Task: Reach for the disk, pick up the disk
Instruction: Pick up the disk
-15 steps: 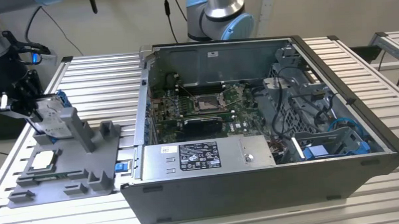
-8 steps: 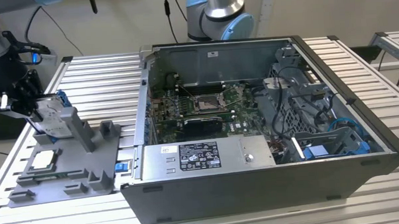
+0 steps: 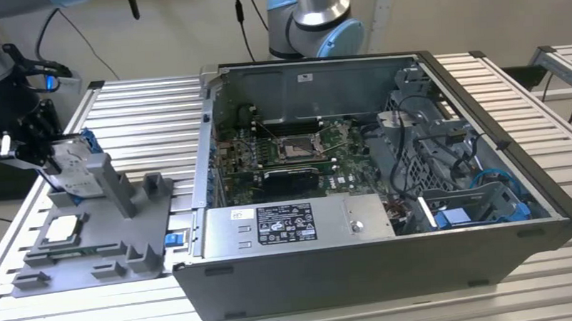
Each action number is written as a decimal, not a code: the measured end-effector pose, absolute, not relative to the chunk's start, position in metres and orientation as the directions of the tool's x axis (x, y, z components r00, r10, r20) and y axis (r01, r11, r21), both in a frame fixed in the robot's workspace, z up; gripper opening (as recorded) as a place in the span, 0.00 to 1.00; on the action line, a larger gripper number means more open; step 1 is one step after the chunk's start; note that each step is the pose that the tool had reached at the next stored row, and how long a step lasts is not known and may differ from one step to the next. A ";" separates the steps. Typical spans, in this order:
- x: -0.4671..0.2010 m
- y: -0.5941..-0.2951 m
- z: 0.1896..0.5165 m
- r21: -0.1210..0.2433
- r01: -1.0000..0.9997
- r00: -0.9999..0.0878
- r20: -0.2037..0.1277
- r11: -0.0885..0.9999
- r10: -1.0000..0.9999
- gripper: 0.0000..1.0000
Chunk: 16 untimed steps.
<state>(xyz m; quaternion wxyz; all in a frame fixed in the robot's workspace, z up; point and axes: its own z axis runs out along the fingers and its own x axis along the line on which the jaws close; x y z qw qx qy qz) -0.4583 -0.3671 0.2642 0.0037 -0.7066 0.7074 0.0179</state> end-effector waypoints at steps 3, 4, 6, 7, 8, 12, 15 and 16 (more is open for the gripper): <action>-0.458 -0.367 0.268 0.020 -1.000 -0.002 -0.030 0.001 -1.000 0.00; -0.458 -0.367 0.269 0.020 -1.000 -0.002 -0.030 0.001 -1.000 0.00; -0.458 -0.367 0.272 0.020 -1.000 -0.002 -0.030 0.001 -1.000 0.00; -0.458 -0.367 0.273 0.020 -1.000 -0.002 -0.030 0.001 -1.000 0.00; -0.458 -0.367 0.275 0.020 -1.000 -0.002 -0.030 0.001 -1.000 0.00; -0.458 -0.367 0.280 0.020 -1.000 -0.002 -0.030 0.001 -1.000 0.00; -0.458 -0.367 0.284 0.020 -1.000 -0.002 -0.030 0.001 -1.000 0.00; -0.458 -0.367 0.285 0.020 -1.000 -0.002 -0.030 0.001 -1.000 0.00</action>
